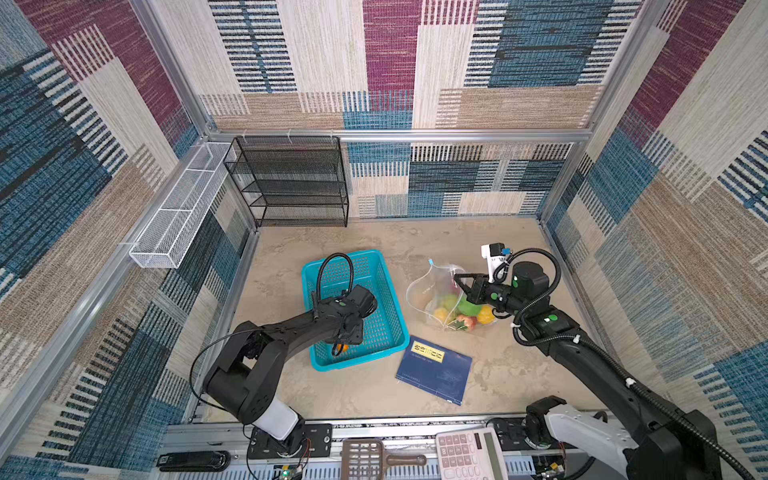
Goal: Place the food in the zip-top bag and seal the zipper
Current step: 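Close the left gripper on the long yellow fruit and lift it, then carry the long yellow fruit with the left gripper into the bag mouth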
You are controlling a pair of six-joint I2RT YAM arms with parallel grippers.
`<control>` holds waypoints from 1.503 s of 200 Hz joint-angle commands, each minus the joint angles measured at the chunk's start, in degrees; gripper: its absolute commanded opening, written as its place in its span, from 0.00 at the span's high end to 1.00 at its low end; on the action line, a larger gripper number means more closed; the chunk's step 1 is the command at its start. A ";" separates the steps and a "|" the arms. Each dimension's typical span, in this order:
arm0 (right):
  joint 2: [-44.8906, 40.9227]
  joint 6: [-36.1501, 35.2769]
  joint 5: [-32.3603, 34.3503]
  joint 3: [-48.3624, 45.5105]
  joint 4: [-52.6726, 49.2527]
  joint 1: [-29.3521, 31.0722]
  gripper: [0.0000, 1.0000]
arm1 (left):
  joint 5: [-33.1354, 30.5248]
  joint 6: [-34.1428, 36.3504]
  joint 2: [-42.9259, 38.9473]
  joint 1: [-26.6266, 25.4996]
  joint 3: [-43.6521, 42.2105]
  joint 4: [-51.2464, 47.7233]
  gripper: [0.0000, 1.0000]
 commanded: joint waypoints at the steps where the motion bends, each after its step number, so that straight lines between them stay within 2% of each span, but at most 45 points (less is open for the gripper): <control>1: -0.20 0.53 0.92 0.46 0.29 0.05 1.00 | 0.21 1.04 -0.07 0.15 -0.03 0.91 0.58; 31: -0.17 0.55 0.86 0.70 0.25 0.01 1.00 | -0.01 1.26 -0.55 0.15 -0.02 0.92 0.64; 87: 0.08 0.47 0.87 0.87 0.29 0.04 1.00 | 1.20 1.33 -3.80 0.15 1.54 -0.22 0.67; 134: 0.96 0.69 0.36 1.24 0.87 0.02 1.00 | 11.53 4.85 -12.33 -0.20 3.92 4.24 0.65; 202: 1.93 1.17 -0.06 1.66 1.56 0.06 1.00 | 26.30 8.21 -23.32 -4.85 5.37 20.50 0.65; 243: 1.89 1.35 -0.43 1.44 1.73 0.01 1.00 | 30.99 10.50 -20.90 -9.34 9.56 27.35 0.65; 300: 0.55 1.43 -0.21 1.16 1.50 0.03 1.00 | 32.52 14.81 -9.22 -13.45 17.95 28.43 0.65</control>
